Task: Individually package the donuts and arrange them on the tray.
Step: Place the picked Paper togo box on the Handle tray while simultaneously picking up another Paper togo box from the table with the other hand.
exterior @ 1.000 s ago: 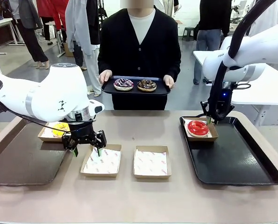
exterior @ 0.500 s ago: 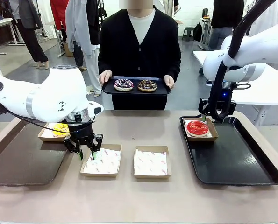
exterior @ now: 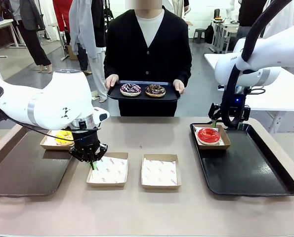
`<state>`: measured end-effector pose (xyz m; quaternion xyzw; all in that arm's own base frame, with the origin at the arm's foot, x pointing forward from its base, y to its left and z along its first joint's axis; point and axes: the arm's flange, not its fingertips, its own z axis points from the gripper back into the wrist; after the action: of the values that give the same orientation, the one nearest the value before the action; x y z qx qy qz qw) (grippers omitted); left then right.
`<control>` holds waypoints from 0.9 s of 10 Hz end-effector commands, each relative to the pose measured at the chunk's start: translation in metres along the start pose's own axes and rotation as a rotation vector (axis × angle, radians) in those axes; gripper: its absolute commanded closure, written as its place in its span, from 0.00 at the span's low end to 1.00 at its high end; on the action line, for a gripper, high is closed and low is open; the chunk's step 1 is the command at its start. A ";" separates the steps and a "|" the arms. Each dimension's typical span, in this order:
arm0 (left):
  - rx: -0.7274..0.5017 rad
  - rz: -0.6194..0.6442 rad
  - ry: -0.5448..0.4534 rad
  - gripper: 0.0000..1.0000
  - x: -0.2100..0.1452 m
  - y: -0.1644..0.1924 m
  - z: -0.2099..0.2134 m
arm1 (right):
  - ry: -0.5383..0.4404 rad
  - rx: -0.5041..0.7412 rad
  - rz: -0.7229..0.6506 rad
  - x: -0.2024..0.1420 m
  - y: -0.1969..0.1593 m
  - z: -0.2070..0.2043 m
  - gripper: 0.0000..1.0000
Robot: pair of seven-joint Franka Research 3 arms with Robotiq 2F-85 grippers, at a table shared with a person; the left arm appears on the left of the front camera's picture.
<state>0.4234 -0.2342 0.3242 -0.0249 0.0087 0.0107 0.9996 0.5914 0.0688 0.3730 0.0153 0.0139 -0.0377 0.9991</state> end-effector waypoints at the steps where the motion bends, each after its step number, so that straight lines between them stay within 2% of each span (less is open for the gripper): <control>1: 0.003 -0.010 -0.002 1.00 0.002 0.000 0.000 | 0.003 0.030 0.003 -0.004 -0.001 -0.001 0.00; 3: 0.030 0.003 -0.031 1.00 0.000 0.000 0.001 | -0.004 0.018 0.005 -0.010 -0.001 0.002 0.00; 4: 0.041 0.029 -0.008 1.00 -0.002 0.000 0.003 | -0.001 0.001 0.000 0.000 0.000 0.001 0.00; 5: 0.004 -0.003 -0.004 1.00 0.001 0.000 0.000 | -0.001 0.001 0.000 0.000 0.000 0.001 0.00; 8: 0.010 0.000 -0.005 0.99 0.001 0.001 0.001 | -0.002 0.000 0.000 -0.001 0.000 0.001 0.00; 9: -0.015 0.000 -0.030 0.99 0.001 0.000 0.022 | -0.037 0.096 0.020 -0.014 -0.015 0.017 0.00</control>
<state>0.4254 -0.2338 0.3303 -0.0224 0.0010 0.0114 0.9997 0.5900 0.0662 0.3793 0.0273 0.0088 -0.0371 0.9989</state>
